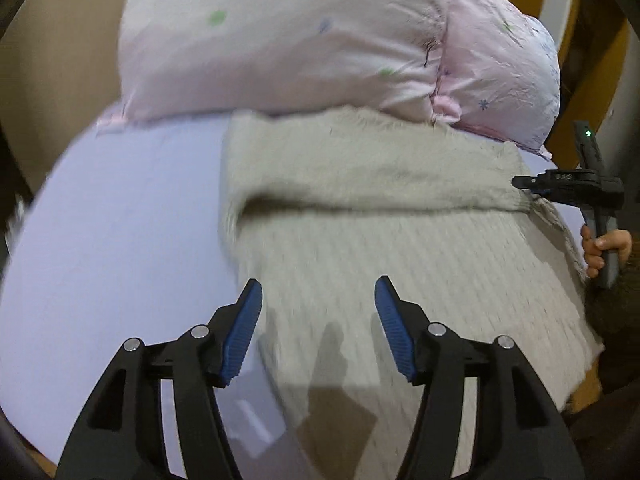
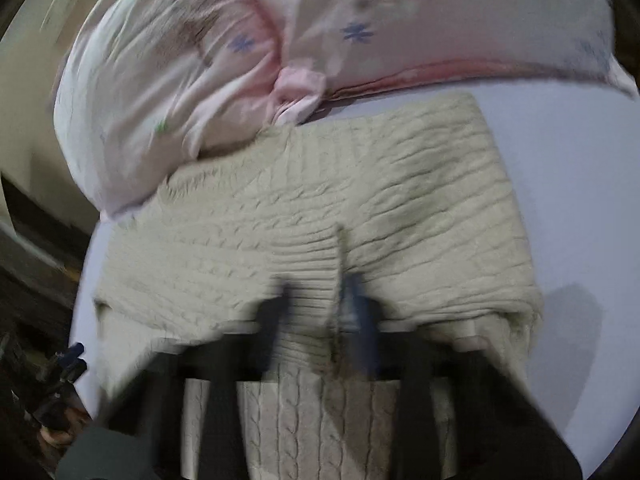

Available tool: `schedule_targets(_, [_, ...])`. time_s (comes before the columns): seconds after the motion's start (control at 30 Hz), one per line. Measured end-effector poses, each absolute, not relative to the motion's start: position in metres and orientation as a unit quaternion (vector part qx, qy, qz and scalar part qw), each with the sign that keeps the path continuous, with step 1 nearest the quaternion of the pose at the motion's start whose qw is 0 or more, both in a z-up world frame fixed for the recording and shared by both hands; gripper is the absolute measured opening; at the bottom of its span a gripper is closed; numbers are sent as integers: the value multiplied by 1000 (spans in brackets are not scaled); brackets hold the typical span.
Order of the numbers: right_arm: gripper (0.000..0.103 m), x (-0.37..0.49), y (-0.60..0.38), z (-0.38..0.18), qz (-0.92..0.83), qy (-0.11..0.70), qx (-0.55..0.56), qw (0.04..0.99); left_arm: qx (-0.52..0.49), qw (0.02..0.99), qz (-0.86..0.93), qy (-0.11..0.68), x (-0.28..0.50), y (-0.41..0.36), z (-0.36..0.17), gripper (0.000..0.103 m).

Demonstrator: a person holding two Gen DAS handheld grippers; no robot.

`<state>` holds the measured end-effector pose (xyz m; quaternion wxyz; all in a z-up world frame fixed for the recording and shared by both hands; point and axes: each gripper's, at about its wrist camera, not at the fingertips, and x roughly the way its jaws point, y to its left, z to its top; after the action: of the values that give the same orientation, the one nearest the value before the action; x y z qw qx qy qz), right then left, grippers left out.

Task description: Fold small clothes

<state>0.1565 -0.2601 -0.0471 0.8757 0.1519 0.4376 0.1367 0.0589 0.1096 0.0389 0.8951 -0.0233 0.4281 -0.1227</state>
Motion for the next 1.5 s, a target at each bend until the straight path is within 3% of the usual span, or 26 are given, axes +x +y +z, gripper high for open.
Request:
schedule_targets(0.23, [6, 148, -281, 2, 40, 332, 127, 934, -60, 882, -133, 449, 47, 112, 18, 65])
schedule_targets(0.3, [10, 163, -294, -9, 3, 362, 119, 924, -63, 881, -137, 448, 42, 111, 17, 67])
schedule_targets(0.33, [16, 165, -300, -14, -3, 380, 128, 916, -64, 881, -138, 447, 41, 111, 16, 67])
schedule_targets(0.4, [39, 154, -309, -23, 9, 404, 160, 901, -71, 878, -144, 450, 35, 112, 14, 67])
schedule_targets(0.43, [61, 138, -312, -23, 18, 402, 169, 900, -75, 877, -147, 451, 32, 113, 12, 67])
schedule_targets(0.47, [74, 125, -314, -22, 20, 397, 171, 902, -79, 878, -150, 448, 27, 115, 12, 67])
schedule_targets(0.5, [74, 109, -317, -21, 21, 394, 170, 903, -84, 878, -155, 446, 23, 117, 12, 67])
schedule_targets(0.6, [73, 59, -331, -30, 26, 410, 187, 892, -105, 875, -170, 441, 9, 123, 11, 67])
schedule_targets(0.73, [57, 0, -346, -57, 54, 443, 237, 863, -124, 871, -191, 436, -9, 126, 10, 67])
schedule_targets(0.83, [55, -45, -350, -64, 109, 432, 269, 854, -142, 867, -204, 432, -24, 127, 8, 66])
schedule_targets(0.93, [53, -74, -343, -78, 197, 433, 315, 821, -169, 858, -219, 433, -42, 128, 5, 53])
schedule_targets(1.0, [51, -85, -335, -84, 235, 431, 328, 807, -185, 852, -224, 436, -49, 130, 2, 39])
schedule_targets(1.03, [42, -88, -332, -88, 249, 433, 336, 799, -197, 846, -227, 440, -52, 132, -1, 35])
schedule_targets(1.1, [14, -85, -325, -94, 263, 441, 348, 784, -213, 835, -232, 450, -53, 132, -7, 10])
schedule_targets(1.13, [8, -81, -324, -97, 270, 440, 358, 778, -223, 829, -236, 454, -53, 132, -10, 9])
schedule_targets(1.33, [7, -40, -337, -38, 307, 333, 392, 801, -260, 827, -270, 419, -29, 143, 17, 6])
schedule_targets(1.5, [7, 42, -367, 9, 294, 255, 427, 816, -243, 869, -250, 351, 55, 152, 67, 6])
